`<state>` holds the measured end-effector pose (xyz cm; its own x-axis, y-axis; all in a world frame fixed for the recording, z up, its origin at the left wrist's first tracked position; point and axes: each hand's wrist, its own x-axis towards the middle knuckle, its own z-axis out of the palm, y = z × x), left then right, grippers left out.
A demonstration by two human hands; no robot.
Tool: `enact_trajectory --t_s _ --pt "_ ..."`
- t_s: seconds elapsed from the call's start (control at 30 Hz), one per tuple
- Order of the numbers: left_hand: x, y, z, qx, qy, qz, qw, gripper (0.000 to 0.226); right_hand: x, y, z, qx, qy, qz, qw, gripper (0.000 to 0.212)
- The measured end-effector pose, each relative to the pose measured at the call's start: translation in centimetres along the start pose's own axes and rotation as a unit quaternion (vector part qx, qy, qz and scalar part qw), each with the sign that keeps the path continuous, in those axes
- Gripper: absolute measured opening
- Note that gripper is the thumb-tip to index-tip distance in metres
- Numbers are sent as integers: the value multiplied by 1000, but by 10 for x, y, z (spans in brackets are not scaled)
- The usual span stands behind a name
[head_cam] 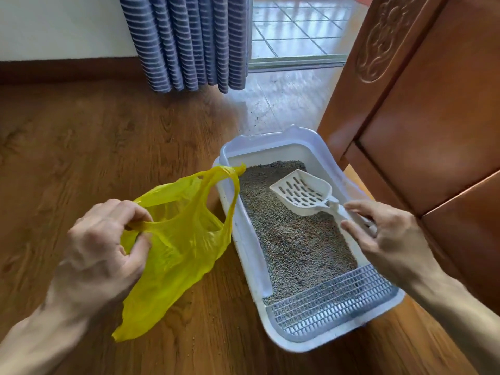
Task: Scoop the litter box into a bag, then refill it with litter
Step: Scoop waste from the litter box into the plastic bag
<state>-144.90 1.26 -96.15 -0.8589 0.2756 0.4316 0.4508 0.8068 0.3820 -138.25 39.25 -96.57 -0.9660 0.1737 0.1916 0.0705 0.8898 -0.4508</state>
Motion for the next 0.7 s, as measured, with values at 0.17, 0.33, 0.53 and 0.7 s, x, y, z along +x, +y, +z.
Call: enact_trajectory --t_s 0.17,0.33,0.53,0.7 --pt "-1 8 4 -7 -4 -7 1000 17 1 5 13 10 -24 54 998 28" --pt "-4 17 9 -16 -11 -11 1000 10 1 -1 26 -9 -132 76 988 24" --pt "-5 18 8 -8 -23 -11 1000 10 2 5 28 -47 -162 72 983 29" --pt "-4 16 9 2 -34 1 999 11 6 3 24 -25 -135 48 989 23"
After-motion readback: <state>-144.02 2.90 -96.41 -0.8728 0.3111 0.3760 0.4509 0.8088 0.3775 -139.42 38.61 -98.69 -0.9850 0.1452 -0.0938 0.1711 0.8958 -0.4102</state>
